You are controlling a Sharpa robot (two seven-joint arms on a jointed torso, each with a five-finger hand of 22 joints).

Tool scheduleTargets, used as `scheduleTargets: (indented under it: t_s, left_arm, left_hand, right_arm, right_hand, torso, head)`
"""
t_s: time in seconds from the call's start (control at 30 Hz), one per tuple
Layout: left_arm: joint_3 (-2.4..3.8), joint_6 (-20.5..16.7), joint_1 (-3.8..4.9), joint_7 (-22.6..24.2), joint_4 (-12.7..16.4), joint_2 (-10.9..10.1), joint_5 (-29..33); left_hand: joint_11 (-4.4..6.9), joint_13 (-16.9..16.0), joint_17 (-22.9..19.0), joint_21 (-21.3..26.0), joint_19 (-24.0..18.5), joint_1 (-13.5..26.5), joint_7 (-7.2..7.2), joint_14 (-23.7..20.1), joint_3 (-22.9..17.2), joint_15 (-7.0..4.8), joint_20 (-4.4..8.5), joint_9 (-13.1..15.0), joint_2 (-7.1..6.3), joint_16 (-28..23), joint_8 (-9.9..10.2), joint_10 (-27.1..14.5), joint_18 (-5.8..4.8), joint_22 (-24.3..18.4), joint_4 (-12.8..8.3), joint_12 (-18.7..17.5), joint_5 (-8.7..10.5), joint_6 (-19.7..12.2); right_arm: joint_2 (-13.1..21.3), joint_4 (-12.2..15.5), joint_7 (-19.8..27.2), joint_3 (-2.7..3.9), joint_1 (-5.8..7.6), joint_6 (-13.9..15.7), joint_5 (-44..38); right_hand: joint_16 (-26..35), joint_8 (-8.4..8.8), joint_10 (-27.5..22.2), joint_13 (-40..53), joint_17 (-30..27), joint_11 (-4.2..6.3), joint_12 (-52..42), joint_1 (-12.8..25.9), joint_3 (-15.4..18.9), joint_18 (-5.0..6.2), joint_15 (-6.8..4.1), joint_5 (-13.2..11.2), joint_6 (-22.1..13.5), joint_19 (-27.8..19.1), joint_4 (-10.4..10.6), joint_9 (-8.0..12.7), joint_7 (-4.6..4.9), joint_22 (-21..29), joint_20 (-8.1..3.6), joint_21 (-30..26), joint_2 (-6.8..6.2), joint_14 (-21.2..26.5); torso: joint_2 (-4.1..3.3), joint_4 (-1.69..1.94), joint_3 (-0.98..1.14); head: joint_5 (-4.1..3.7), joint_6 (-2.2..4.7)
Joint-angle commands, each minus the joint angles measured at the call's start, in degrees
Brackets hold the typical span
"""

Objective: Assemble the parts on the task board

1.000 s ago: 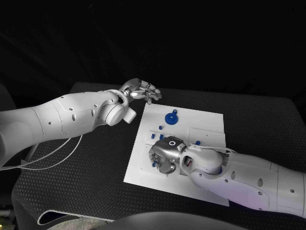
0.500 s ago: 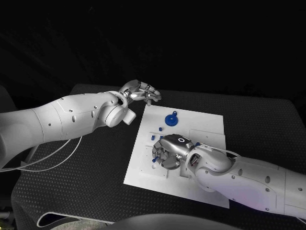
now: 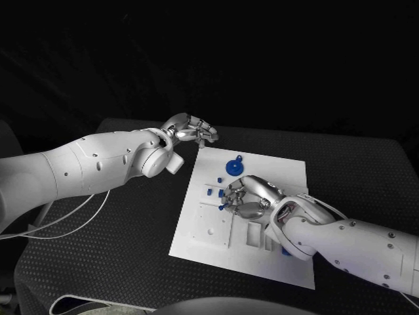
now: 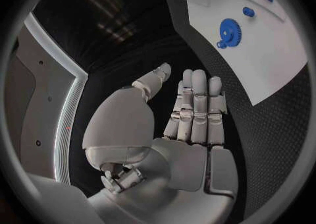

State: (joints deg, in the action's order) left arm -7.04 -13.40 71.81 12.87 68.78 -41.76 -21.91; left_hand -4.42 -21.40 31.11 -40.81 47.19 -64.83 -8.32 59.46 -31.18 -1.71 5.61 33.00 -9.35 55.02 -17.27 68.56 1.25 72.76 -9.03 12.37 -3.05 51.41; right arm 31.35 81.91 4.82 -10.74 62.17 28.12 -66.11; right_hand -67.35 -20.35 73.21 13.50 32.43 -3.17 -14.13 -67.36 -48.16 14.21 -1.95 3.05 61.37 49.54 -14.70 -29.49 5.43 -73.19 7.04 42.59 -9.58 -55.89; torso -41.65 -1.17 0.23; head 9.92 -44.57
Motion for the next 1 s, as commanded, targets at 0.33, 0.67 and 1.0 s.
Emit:
scheduleTargets:
  t_s: [0.33,0.67,1.0]
  left_arm:
    - [-0.83,5.5,0.03,-2.4,3.5,-2.7,2.1]
    - [-3.46,8.2,-0.07,-5.5,10.5,-5.6,11.1]
    - [-5.24,6.4,-0.32,-5.5,15.2,-6.7,20.6]
  left_hand:
    - [-0.59,1.1,0.1,0.8,0.8,0.0,-0.17,0.1,-0.3,0.68,1.15,0.2,0.71,-0.7,0.0,-1.6,0.68,0.1,0.3,-1.5,0.13,0.4]
    - [-1.64,3.4,-1.7,3.0,1.3,2.4,-0.73,0.6,0.1,1.66,0.20,-0.6,-1.13,-5.1,1.7,-2.5,1.32,-0.8,1.8,-4.8,0.23,-2.6]
    - [-1.84,5.1,-2.4,4.4,2.1,4.9,-0.84,2.1,3.7,1.87,-0.19,-1.2,-1.01,-7.8,1.8,-2.5,1.95,-1.4,1.5,-6.9,0.21,-3.5]
  right_arm:
    - [4.5,1.6,6.2,4.52,0.11,0.9,19.5]
    - [6.3,2.1,6.7,7.45,0.10,1.3,23.1]
    - [6.1,1.8,7.1,8.70,0.10,2.0,26.1]
  right_hand:
    - [-0.6,-0.24,0.1,0.4,-0.2,-0.04,0.1,0.9,0.9,0.79,-0.18,-0.2,-0.1,0.3,-0.9,-0.5,0.04,0.0,-0.05,0.3,1.20,-0.1]
    - [-0.6,-0.23,0.0,0.5,-0.2,-0.05,0.1,1.0,1.1,0.79,-0.17,-0.2,-0.2,0.3,-1.2,-0.6,0.05,0.0,-0.04,0.3,1.41,0.0]
    - [-0.7,-0.22,0.0,0.6,-0.2,-0.06,0.2,1.1,1.2,0.79,-0.16,-0.2,-0.2,0.3,-1.3,-0.6,0.06,0.0,-0.03,0.3,1.54,0.0]
  torso:
    - [0.01,-0.05,-0.01]
    - [0.01,0.06,0.01]
    - [0.03,0.11,0.03]
  head:
    - [-2.04,4.15]
    - [-3.61,7.88]
    - [-4.71,9.79]
